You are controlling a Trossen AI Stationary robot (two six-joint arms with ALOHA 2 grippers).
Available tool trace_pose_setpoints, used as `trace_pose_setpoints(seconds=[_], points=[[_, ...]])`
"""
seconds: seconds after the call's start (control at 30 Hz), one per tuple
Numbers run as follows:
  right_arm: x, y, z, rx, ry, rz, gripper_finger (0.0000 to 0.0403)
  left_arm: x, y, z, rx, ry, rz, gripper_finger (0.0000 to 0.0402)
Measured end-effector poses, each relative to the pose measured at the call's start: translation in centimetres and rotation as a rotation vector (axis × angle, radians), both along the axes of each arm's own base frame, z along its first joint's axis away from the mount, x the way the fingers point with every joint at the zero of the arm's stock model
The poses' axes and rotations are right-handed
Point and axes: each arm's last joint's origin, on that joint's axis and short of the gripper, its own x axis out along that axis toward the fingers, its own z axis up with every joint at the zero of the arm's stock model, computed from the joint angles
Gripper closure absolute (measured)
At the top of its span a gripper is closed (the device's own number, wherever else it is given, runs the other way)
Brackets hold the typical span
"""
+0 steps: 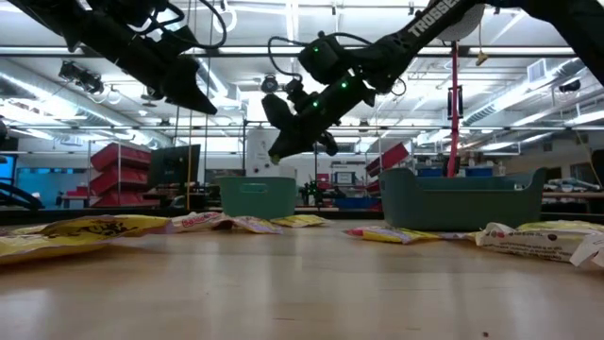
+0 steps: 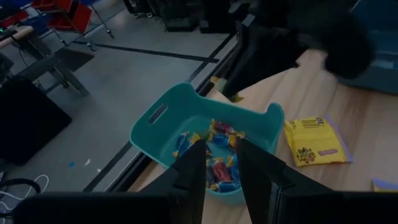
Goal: Sort candy
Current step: Put the green candy into the green bin, then put the white chocolate bar into the blue bin
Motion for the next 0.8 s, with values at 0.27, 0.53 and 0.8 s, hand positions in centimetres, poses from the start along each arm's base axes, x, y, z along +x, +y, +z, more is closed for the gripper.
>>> trace_pose_setpoints(seconds=[0.27,0.53,0.8], points=[[-0.4,-1.1,0.0,0.003,0.028,-0.027,0.0333,0.0,0.0,0.1,-0.010,-0.020,0.006,0.0308],[-0.5,-1.1,-0.1,0.016,0.033,-0.019,0.0287,0.1,0.0,0.1,-0.011,-0.030,0.008,0.0308],[-0.3,0.6,2.2,-0.135,0.041,0.098,0.0288,-0.1,-0.1,-0.2,-0.040,-0.004,0.004,0.0308]])
